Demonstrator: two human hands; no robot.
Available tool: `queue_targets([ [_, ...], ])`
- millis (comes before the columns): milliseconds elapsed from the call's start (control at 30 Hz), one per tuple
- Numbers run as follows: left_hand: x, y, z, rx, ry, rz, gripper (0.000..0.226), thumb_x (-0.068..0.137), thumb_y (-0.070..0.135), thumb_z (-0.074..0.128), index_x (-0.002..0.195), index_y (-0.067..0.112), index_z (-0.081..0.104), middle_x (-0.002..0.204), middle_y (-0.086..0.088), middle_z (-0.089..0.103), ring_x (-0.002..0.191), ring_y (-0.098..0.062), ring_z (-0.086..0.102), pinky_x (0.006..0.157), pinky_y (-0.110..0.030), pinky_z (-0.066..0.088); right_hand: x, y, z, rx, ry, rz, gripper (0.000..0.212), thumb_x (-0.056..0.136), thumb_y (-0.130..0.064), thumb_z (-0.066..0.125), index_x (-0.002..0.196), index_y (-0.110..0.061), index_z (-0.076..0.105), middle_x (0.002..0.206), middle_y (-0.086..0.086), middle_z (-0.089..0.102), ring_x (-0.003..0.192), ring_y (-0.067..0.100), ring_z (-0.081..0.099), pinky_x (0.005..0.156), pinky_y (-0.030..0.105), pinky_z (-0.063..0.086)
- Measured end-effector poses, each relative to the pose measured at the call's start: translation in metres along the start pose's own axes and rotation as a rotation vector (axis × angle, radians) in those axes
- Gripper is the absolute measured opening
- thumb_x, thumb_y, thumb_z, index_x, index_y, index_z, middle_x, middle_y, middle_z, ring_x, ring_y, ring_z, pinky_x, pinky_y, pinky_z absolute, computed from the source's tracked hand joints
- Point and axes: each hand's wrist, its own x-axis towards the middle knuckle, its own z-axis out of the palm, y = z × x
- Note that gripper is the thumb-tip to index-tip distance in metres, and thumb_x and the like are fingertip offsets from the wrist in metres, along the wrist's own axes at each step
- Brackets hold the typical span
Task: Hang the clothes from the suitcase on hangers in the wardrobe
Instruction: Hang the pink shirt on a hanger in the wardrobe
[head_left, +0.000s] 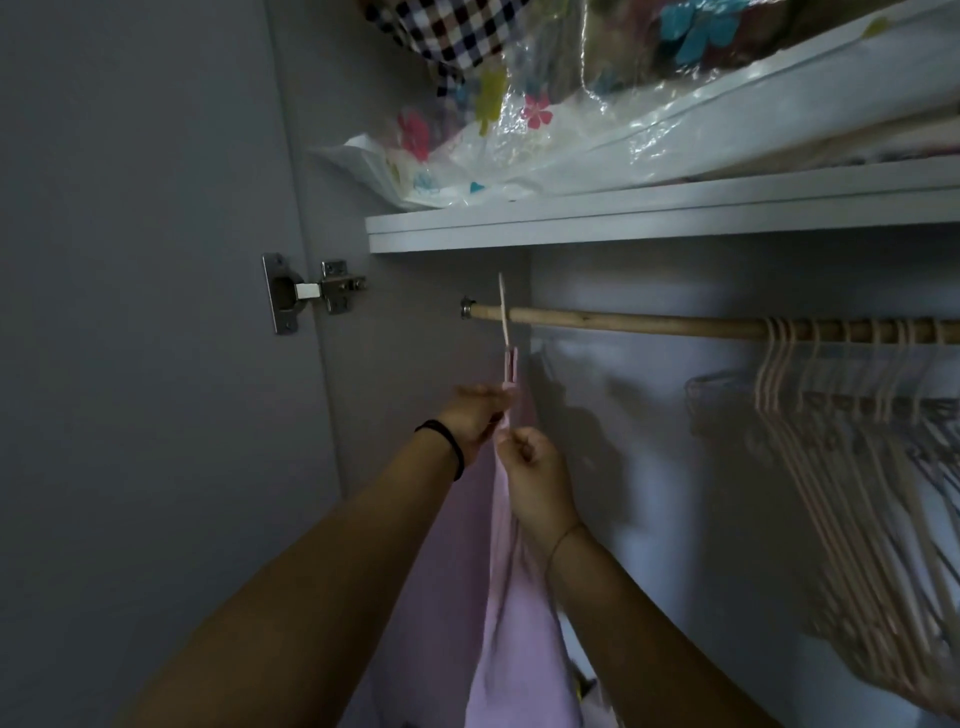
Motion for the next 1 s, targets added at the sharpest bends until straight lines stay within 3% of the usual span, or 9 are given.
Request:
queue_targets([
  [133, 0.013, -0.015, -0.012, 0.055, 0.021, -0.055, 0.032, 0.094, 0.003, 0.052, 0.124, -0.009, 0.054, 0.051, 0.008, 0.062, 0.046, 0.0, 0.056, 0.05, -0.013, 0.047, 0.006, 0.022, 0.009, -0.011, -0.042, 0.059, 0.03, 0.096, -0.022, 0.051, 0.066, -0.022, 0.047, 0.059, -0.007, 0.04, 0.059, 0.008, 0.039, 0.058, 0.022, 0.034],
  [300, 0.02, -0.039, -0.028, 0.06, 0.004, -0.112, 0.033, 0.095, 0.006, 0.052, 0.125, -0.005, 0.054, 0.086, -0.002, 0.06, 0.077, -0.009, 0.054, 0.058, -0.011, 0.051, -0.001, 0.047, 0.014, 0.024, -0.136, 0.137, 0.029, 0.092, -0.029, 0.053, 0.082, -0.003, 0.055, 0.071, 0.01, 0.047, 0.069, 0.02, 0.047, 0.064, 0.034, 0.041],
  [367, 0.022, -0.047, -0.033, 0.045, 0.005, -0.111, 0.033, 0.094, 0.009, 0.053, 0.124, -0.004, 0.055, 0.088, -0.005, 0.058, 0.08, -0.013, 0.053, 0.067, -0.017, 0.05, -0.001, 0.055, 0.016, 0.058, -0.18, 0.158, 0.028, 0.089, -0.03, 0.055, 0.089, -0.002, 0.058, 0.077, 0.013, 0.053, 0.074, 0.023, 0.051, 0.068, 0.038, 0.045],
  [467, 0.021, -0.053, -0.039, -0.008, 0.018, -0.078, 0.026, 0.093, 0.012, 0.055, 0.116, 0.002, 0.062, 0.091, -0.006, 0.064, 0.085, -0.015, 0.059, 0.078, -0.023, 0.051, -0.001, 0.061, 0.017, 0.087, -0.226, 0.155, 0.011, 0.094, -0.016, 0.053, 0.091, -0.013, 0.063, 0.084, 0.005, 0.064, 0.082, 0.019, 0.059, 0.072, 0.029, 0.048],
  [600, 0.008, -0.053, -0.047, 0.022, 0.006, -0.059, 0.016, 0.094, 0.02, 0.053, 0.09, 0.017, 0.068, 0.083, 0.001, 0.07, 0.077, -0.012, 0.064, 0.07, -0.022, 0.053, -0.004, 0.065, 0.015, 0.115, -0.221, 0.167, 0.017, 0.094, -0.013, 0.052, 0.096, -0.026, 0.063, 0.102, 0.0, 0.066, 0.097, 0.015, 0.061, 0.087, 0.028, 0.049],
  [767, -0.026, -0.065, -0.061, 0.081, 0.047, -0.034, 0.02, 0.096, 0.02, 0.048, 0.097, 0.017, 0.068, 0.098, -0.007, 0.068, 0.09, -0.019, 0.06, 0.086, -0.031, 0.047, -0.018, 0.065, 0.013, 0.201, -0.209, 0.188, 0.012, 0.092, -0.015, 0.058, 0.103, -0.016, 0.061, 0.096, -0.004, 0.064, 0.091, 0.008, 0.059, 0.079, 0.018, 0.048],
  [833, -0.049, -0.075, -0.066, 0.103, 0.082, 0.005, 0.022, 0.097, 0.018, 0.048, 0.104, 0.009, 0.067, 0.101, -0.011, 0.064, 0.093, -0.02, 0.056, 0.085, -0.033, 0.044, -0.03, 0.064, 0.013, 0.228, -0.228, 0.197, 0.012, 0.091, -0.014, 0.059, 0.103, -0.014, 0.06, 0.097, -0.003, 0.064, 0.091, 0.006, 0.06, 0.077, 0.014, 0.049],
  [1000, -0.132, -0.11, -0.083, 0.239, 0.33, 0.1, 0.021, 0.092, 0.011, 0.058, 0.111, 0.006, 0.064, 0.1, -0.005, 0.065, 0.08, -0.005, 0.059, 0.069, -0.008, 0.046, -0.084, 0.081, 0.016, 0.158, -0.405, 0.114, 0.016, 0.088, -0.003, 0.061, 0.101, -0.012, 0.059, 0.088, 0.0, 0.063, 0.078, -0.002, 0.058, 0.075, 0.013, 0.045],
])
